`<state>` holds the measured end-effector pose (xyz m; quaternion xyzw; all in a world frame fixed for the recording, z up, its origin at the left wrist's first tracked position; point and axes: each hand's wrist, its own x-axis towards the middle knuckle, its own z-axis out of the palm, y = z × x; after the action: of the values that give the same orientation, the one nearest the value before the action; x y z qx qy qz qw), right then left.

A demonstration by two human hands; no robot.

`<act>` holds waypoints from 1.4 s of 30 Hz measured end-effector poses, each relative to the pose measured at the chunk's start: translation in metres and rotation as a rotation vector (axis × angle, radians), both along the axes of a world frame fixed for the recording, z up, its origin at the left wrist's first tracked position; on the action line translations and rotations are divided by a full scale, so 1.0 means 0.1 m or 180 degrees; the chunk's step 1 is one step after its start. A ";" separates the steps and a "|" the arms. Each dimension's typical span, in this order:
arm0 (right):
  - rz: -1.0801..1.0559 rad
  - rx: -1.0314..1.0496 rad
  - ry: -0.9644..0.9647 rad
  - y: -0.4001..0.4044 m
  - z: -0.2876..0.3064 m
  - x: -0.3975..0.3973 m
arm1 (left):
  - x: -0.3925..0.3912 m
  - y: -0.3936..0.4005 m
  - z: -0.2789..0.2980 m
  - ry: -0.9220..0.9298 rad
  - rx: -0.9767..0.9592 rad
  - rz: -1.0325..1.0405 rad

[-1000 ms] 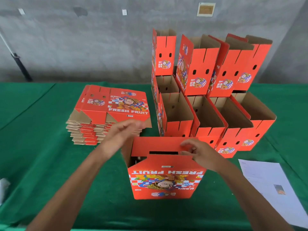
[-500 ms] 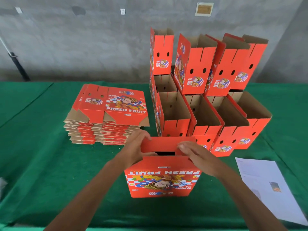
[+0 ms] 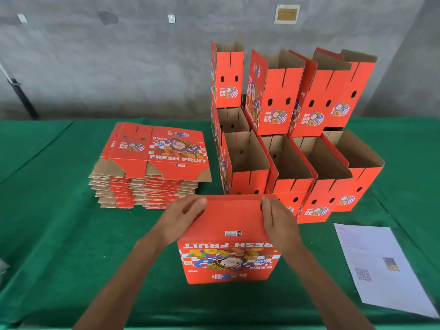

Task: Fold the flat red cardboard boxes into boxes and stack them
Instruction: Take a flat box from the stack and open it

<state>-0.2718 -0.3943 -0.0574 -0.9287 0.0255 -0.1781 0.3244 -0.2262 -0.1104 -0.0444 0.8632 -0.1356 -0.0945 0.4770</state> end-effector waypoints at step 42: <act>-0.0634 0.1918 0.2739 -0.32 0.10 0.14 | 0.06 -0.24 -0.16 0.0284 0.0944 0.1075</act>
<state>-0.2581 -0.4264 -0.0471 -0.7766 0.2943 0.2041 0.5184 -0.2203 -0.1340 -0.0601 0.9293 0.0475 -0.0703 0.3595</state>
